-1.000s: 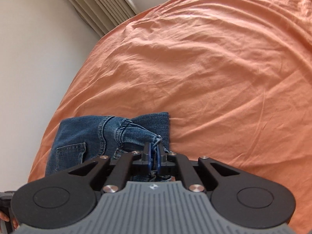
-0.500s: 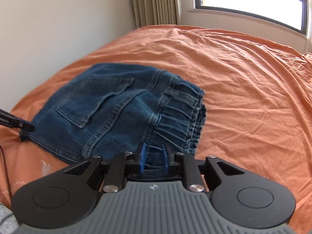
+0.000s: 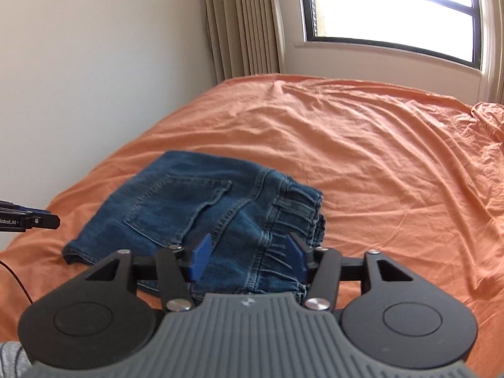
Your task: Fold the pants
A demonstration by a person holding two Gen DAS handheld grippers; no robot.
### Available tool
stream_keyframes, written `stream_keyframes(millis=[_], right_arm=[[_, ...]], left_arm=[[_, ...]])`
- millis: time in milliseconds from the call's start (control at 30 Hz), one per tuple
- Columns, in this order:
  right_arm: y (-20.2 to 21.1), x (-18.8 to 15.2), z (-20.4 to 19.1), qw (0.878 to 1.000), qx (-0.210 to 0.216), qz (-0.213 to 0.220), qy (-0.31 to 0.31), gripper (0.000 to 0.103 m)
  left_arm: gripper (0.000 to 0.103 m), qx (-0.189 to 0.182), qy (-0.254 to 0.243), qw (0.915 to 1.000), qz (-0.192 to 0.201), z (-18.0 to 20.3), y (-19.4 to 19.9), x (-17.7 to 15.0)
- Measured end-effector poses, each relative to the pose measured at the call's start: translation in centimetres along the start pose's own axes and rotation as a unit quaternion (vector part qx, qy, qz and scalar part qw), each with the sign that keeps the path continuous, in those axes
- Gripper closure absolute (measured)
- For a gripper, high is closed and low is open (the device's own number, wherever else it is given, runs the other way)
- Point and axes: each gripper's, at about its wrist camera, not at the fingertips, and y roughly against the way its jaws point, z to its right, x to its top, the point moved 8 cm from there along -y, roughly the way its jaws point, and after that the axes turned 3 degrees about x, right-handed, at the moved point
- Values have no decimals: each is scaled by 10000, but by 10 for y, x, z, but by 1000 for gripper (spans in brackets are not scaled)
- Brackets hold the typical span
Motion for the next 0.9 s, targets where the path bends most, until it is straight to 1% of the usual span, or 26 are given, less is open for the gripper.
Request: stream_keyframes(millis=[33, 67, 100, 133, 167, 200, 233, 300, 333, 400, 467, 533, 600, 733, 900], right_arm=[[13, 7, -7, 9999, 40, 104, 2, 38], [25, 11, -13, 9998, 63, 193, 11, 32], [41, 15, -21, 9995, 56, 297, 50, 29], [53, 17, -27, 9992, 53, 394, 90, 25], [67, 19, -34, 9986, 50, 503, 123, 25], [80, 19, -40, 9982, 39, 586, 151, 24], [93, 19, -46, 9976, 42, 666, 179, 22], [112, 14, -54, 9969, 42, 774, 133, 22], [122, 10, -57, 9966, 39, 823, 86, 22], [139, 2, -61, 9959, -42, 901, 42, 22], [152, -8, -64, 9950, -166, 982, 25, 22], [160, -18, -66, 9946, -262, 1005, -21, 22], [165, -30, -67, 9944, -295, 1009, -131, 22], [165, -51, -66, 9939, -451, 964, -274, 22], [147, -74, -64, 9966, -390, 655, -325, 22]], left_arm=[[47, -18, -11, 9998, 185, 7, 14, 6], [37, -39, -20, 9992, 385, 14, 28, 13], [20, -77, -33, 9984, 561, 19, 41, 17], [13, -142, -76, 9967, 797, 27, 58, 20], [10, -141, -178, 9952, 957, 34, 74, 22], [6, -35, -286, 9943, 1029, 41, 85, 22], [6, 139, -372, 9933, 1087, 46, 95, 21], [6, 580, -483, 9898, 1208, 55, 112, 17], [6, 726, -532, 9883, 1231, 59, 117, 15], [6, 910, -580, 9864, 1243, 67, 125, 10], [6, 1042, -528, 9851, 1264, 72, 129, 2], [5, 1102, -455, 9849, 1253, 76, 130, -7], [5, 1057, -329, 9869, 1175, 78, 128, -19], [5, 1044, 11, 9904, 910, 79, 115, -38], [5, 1064, -48, 9929, 521, 85, 102, -61]])
